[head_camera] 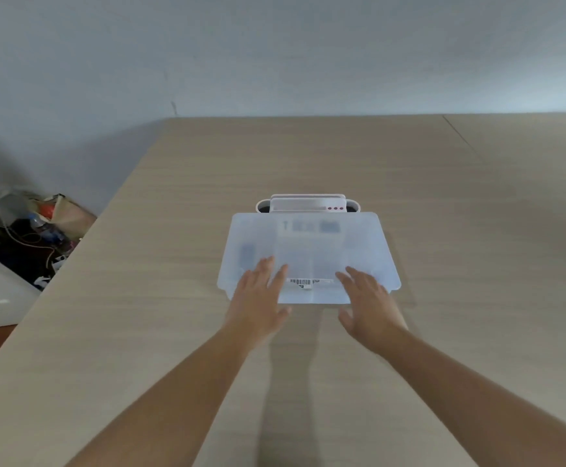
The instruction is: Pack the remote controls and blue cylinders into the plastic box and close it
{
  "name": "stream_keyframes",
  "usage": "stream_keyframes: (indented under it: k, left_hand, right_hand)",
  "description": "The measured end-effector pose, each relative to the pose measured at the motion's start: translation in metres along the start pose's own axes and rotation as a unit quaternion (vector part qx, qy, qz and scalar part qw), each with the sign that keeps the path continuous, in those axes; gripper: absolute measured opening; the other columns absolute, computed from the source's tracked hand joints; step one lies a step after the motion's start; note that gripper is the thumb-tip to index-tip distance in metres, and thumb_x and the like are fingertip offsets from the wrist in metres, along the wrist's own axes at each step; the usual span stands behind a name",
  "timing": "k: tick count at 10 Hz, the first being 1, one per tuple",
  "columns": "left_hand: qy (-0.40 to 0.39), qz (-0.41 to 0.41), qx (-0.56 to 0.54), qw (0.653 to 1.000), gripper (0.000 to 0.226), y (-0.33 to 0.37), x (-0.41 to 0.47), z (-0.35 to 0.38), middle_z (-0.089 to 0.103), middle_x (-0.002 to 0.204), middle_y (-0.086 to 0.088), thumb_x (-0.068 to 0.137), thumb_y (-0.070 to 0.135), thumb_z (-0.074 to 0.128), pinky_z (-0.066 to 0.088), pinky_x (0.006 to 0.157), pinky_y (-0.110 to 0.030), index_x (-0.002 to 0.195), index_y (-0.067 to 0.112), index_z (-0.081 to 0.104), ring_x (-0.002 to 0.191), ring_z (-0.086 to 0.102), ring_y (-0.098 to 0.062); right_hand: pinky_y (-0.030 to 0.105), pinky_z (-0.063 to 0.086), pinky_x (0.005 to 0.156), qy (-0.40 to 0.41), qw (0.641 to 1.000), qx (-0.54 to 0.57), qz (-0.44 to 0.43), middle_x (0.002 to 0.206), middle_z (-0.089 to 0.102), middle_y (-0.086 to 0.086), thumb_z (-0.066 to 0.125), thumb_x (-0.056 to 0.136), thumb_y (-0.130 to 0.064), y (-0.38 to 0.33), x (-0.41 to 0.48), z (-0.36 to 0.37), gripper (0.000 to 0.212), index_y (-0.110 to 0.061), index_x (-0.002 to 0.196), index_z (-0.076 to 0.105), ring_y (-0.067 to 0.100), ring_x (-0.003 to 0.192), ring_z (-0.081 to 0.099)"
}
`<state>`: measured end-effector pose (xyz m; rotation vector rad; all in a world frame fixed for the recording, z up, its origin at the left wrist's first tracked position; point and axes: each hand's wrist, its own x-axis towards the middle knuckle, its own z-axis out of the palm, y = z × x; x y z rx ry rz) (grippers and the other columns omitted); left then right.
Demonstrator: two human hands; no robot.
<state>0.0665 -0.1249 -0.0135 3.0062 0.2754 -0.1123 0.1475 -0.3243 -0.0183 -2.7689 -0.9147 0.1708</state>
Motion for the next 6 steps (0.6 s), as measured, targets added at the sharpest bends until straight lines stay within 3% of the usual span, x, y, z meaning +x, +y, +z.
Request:
stream_keyframes:
  k: [1,2,3,4,5,6]
  left_hand:
    - [-0.044,-0.017,0.011,0.999,0.090,0.007,-0.014,0.026,-0.026,0.160,-0.004,0.091,0.050,0.044,-0.007,0.123,-0.041,0.152,0.027,-0.018,0.149,-0.021,-0.021]
    - [-0.034,-0.007,0.025,0.999,0.097,0.004,-0.018,0.033,-0.036,0.154,-0.001,0.089,0.047,0.048,-0.009,0.122,-0.041,0.149,0.026,-0.025,0.149,-0.023,-0.022]
    - [-0.047,-0.005,0.011,0.999,0.100,0.003,-0.017,0.028,-0.031,0.158,-0.002,0.084,0.045,0.053,-0.008,0.122,-0.040,0.152,0.028,-0.019,0.149,-0.023,-0.019]
    - [-0.061,0.000,0.008,0.998,0.100,0.002,-0.016,0.022,-0.024,0.161,0.000,0.079,0.046,0.054,-0.004,0.123,-0.038,0.153,0.031,-0.012,0.150,-0.017,-0.016]
    - [-0.063,0.002,-0.015,0.998,0.094,0.000,-0.012,0.010,-0.018,0.162,0.003,0.082,0.040,0.053,-0.001,0.123,-0.035,0.154,0.033,-0.008,0.151,-0.012,-0.013]
    - [-0.062,0.009,-0.043,0.997,0.082,-0.002,-0.022,0.004,-0.006,0.164,0.005,0.088,0.037,0.049,0.005,0.123,-0.032,0.155,0.028,0.002,0.152,-0.001,-0.011]
  right_hand:
    - [0.037,0.000,0.120,-0.031,0.996,-0.088,-0.005,0.161,-0.012,0.008,0.044,0.090,-0.032,-0.009,-0.010,0.019,0.082,-0.016,0.151,-0.009,0.026,0.149,-0.009]
    - [0.035,-0.009,0.116,-0.025,0.994,-0.104,-0.012,0.159,-0.021,0.007,0.043,0.090,-0.027,-0.003,-0.013,0.024,0.086,-0.016,0.147,-0.020,0.025,0.148,-0.014]
    - [0.037,-0.007,0.118,-0.049,0.991,-0.122,-0.020,0.148,-0.035,0.005,0.045,0.086,-0.025,0.001,-0.014,0.024,0.092,-0.014,0.138,-0.030,0.022,0.146,-0.021]
    - [0.038,-0.002,0.122,-0.075,0.989,-0.126,-0.025,0.142,-0.038,0.005,0.048,0.084,-0.028,0.000,-0.014,0.018,0.097,-0.013,0.139,-0.030,0.016,0.137,-0.029]
    - [0.037,0.001,0.122,-0.091,0.991,-0.092,-0.025,0.143,-0.037,0.002,0.049,0.083,-0.031,-0.001,-0.013,0.010,0.097,-0.016,0.145,-0.024,0.021,0.146,-0.021]
    - [0.035,0.001,0.121,-0.111,0.994,-0.016,-0.010,0.158,-0.019,0.001,0.050,0.087,-0.033,-0.005,-0.019,-0.004,0.085,-0.020,0.151,-0.004,0.020,0.149,-0.009]
